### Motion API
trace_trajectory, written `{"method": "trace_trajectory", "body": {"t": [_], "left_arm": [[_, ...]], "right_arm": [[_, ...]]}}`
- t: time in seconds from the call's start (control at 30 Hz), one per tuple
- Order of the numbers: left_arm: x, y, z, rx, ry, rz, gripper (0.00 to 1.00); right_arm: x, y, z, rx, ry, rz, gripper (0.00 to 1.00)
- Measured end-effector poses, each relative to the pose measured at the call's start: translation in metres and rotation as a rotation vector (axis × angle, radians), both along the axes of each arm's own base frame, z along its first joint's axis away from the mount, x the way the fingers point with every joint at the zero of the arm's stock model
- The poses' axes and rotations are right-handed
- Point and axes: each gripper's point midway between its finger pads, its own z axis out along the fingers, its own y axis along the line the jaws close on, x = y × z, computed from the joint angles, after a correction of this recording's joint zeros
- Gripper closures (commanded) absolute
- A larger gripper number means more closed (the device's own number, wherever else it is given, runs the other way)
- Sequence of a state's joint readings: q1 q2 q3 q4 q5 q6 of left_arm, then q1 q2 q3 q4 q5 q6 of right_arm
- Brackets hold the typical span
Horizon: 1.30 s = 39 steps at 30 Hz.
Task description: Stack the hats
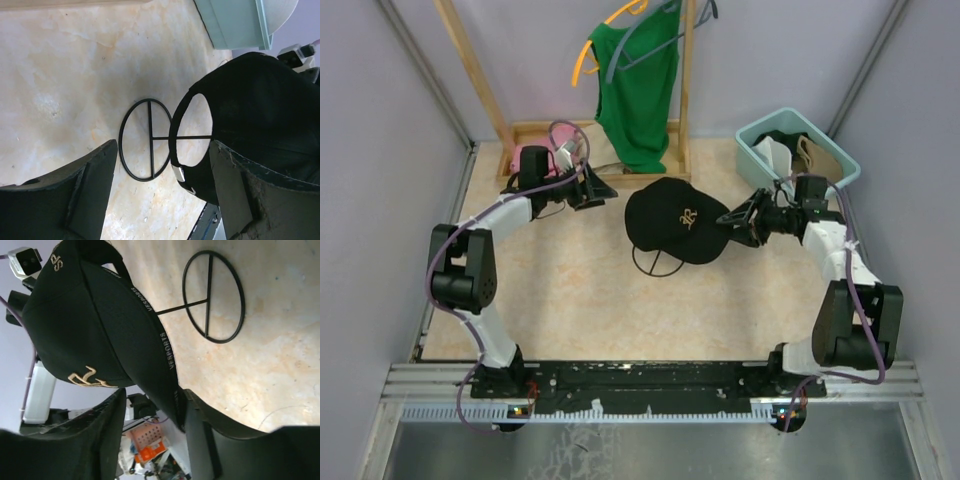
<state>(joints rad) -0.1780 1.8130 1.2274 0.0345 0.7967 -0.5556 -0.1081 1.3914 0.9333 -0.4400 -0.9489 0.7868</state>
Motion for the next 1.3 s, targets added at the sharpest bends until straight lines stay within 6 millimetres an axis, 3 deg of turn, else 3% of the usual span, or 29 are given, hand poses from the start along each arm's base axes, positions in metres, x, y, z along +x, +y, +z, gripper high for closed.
{"method": "trace_trajectory", "body": {"t": [0.1, 0.33, 0.6, 0.7, 0.9, 1.0, 1.17, 1.3], "left_arm": [[-0.002, 0.001, -0.005, 0.007, 0.014, -0.004, 0.21], [-0.004, 0.002, -0.012, 0.023, 0.022, -0.012, 0.22], [-0.009, 0.004, -0.023, 0.04, 0.042, -0.022, 0.22], [-0.011, 0.004, -0.025, 0.046, 0.049, -0.025, 0.21], [-0.014, 0.005, -0.029, 0.06, 0.057, -0.033, 0.2], [-0.015, 0.006, -0.03, 0.066, 0.061, -0.032, 0.2], [-0.015, 0.01, -0.033, 0.082, 0.069, -0.02, 0.19], [-0.014, 0.013, -0.031, 0.087, 0.072, -0.013, 0.18]], "right_arm": [[0.007, -0.007, 0.004, -0.064, -0.019, -0.002, 0.42], [0.031, -0.035, 0.034, -0.277, -0.14, -0.024, 0.35], [0.035, -0.064, 0.026, -0.487, -0.104, -0.043, 0.34], [0.043, -0.078, 0.033, -0.57, -0.11, -0.071, 0.33], [0.09, -0.116, 0.076, -0.765, -0.217, -0.188, 0.33], [0.117, -0.133, 0.084, -0.837, -0.241, -0.223, 0.33], [0.154, -0.158, 0.059, -0.951, -0.185, -0.236, 0.34], [0.167, -0.173, 0.033, -1.019, -0.117, -0.221, 0.36]]}}
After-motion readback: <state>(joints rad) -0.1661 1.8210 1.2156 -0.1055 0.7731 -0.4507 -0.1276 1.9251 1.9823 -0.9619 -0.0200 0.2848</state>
